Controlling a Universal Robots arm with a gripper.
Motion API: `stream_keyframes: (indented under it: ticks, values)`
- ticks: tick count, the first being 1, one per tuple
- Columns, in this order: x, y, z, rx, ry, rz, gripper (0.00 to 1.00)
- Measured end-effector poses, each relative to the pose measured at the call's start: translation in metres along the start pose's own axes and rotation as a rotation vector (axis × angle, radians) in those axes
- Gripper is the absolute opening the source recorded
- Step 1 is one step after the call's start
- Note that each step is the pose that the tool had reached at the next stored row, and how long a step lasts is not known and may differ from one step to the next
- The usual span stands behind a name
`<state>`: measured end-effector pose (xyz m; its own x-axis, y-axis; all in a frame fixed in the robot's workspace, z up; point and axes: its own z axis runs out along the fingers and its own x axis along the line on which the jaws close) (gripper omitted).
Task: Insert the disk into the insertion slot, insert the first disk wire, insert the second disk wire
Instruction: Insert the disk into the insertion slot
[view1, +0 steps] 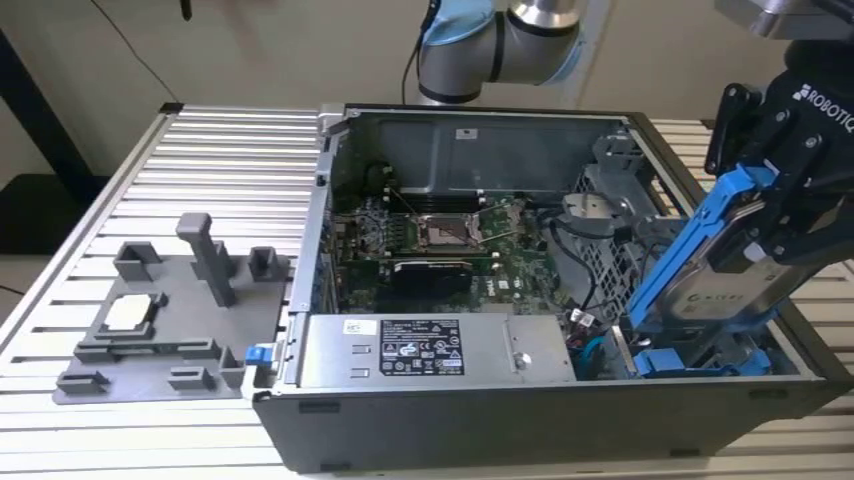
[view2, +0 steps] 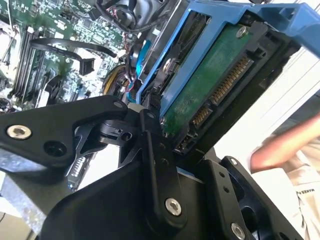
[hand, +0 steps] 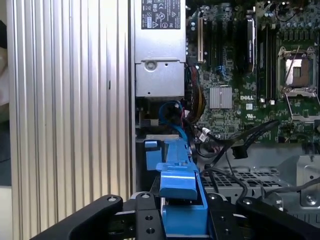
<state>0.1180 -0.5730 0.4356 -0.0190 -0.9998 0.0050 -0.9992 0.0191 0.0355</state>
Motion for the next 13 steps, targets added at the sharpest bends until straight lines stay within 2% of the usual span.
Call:
stream_keyframes:
  ticks: [13]
  values:
    - [-0.0001,-0.0037,0.0177,0.0000,-0.0002,0.000,0.33]
